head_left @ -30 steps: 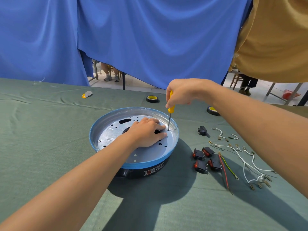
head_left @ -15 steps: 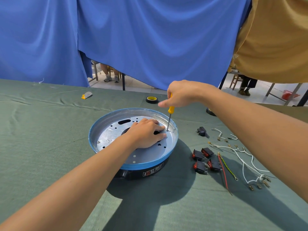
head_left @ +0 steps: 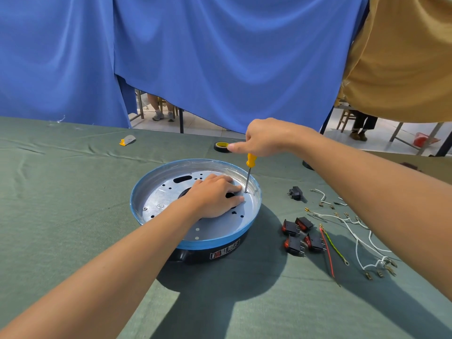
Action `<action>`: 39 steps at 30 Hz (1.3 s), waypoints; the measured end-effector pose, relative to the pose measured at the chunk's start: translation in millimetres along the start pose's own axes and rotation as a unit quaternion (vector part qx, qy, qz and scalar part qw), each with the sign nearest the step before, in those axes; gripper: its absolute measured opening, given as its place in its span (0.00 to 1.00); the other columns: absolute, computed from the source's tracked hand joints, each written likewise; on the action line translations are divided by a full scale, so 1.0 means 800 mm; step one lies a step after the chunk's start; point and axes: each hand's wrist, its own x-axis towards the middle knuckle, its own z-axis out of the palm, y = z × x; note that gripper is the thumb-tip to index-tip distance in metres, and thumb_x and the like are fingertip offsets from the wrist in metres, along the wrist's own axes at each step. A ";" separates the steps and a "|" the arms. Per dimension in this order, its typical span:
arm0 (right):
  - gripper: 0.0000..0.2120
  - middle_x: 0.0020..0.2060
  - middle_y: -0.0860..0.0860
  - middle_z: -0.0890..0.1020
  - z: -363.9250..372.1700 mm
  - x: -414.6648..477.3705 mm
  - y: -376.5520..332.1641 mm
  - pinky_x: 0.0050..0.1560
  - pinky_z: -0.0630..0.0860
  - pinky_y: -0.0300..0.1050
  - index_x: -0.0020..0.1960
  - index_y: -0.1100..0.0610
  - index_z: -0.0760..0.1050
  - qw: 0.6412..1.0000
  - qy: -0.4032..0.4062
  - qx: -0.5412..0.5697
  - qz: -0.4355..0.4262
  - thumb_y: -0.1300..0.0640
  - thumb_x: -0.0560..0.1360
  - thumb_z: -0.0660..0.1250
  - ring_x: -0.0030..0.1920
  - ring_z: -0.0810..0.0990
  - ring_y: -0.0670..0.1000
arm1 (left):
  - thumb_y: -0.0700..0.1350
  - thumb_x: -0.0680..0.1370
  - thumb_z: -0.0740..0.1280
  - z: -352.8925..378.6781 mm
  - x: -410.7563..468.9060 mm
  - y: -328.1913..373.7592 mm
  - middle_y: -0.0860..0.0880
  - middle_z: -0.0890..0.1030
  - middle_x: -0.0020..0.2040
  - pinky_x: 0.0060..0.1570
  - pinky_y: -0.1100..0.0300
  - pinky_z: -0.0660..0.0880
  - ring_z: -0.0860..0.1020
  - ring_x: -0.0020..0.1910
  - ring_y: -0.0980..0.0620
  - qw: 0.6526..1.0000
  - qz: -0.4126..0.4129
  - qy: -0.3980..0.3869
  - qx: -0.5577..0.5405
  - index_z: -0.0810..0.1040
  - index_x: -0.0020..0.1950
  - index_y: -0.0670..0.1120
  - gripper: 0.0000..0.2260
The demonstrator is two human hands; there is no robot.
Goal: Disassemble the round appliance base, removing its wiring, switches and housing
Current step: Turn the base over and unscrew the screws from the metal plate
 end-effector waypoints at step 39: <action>0.05 0.37 0.50 0.81 -0.020 -0.009 -0.004 0.34 0.71 0.40 0.42 0.51 0.81 0.995 -0.078 0.019 -0.052 0.51 0.73 0.72 0.37 0.76 0.49 | 0.60 0.81 0.57 0.000 0.001 0.001 0.53 0.65 0.76 0.68 0.44 0.62 0.60 0.74 0.48 1.000 -0.010 -0.009 0.011 0.69 0.73 0.58 0.21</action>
